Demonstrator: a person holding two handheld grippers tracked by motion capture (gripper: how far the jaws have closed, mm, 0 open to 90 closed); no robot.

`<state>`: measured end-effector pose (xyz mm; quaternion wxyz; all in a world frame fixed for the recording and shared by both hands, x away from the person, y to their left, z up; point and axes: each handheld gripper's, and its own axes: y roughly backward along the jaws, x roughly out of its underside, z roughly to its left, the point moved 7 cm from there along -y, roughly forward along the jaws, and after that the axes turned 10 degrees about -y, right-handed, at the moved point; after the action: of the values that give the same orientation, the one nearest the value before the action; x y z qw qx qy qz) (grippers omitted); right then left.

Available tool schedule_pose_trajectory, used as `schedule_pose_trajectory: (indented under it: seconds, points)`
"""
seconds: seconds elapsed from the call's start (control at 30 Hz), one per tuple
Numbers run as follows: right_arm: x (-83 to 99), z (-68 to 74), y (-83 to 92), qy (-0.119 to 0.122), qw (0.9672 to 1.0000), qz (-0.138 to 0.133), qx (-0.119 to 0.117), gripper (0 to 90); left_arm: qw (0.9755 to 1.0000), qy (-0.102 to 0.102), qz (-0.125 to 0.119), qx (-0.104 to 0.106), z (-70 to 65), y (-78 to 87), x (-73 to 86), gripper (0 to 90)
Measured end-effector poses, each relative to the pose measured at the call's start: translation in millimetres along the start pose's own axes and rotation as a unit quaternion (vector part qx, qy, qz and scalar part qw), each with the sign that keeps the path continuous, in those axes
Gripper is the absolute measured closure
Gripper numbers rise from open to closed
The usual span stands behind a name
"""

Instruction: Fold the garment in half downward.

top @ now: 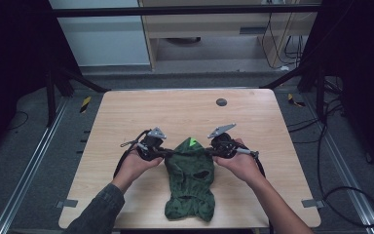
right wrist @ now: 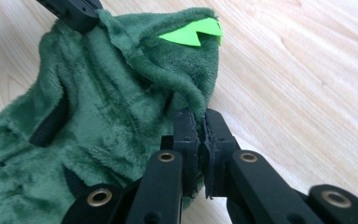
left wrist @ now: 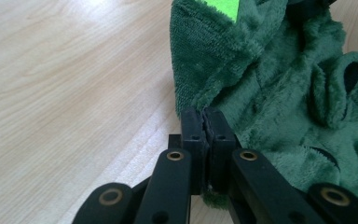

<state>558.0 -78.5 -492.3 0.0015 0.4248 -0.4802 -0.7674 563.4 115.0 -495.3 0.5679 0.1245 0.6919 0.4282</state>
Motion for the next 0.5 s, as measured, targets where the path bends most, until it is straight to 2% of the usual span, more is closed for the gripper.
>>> schedule_pose_trajectory:
  seconds: [0.17, 0.5]
  points:
    - [-5.0, 1.2, 1.2, 0.006, 1.0, -0.001, 0.002, 85.5, 1.0, 0.002, -0.005, -0.006, 2.4, 4.7, -2.7, 88.0]
    - [-14.4, -0.3, 3.4, 0.012, 0.9999, -0.008, 0.006, 85.5, 0.9998, -0.008, -0.003, -0.018, 9.8, 11.6, -11.9, 88.1]
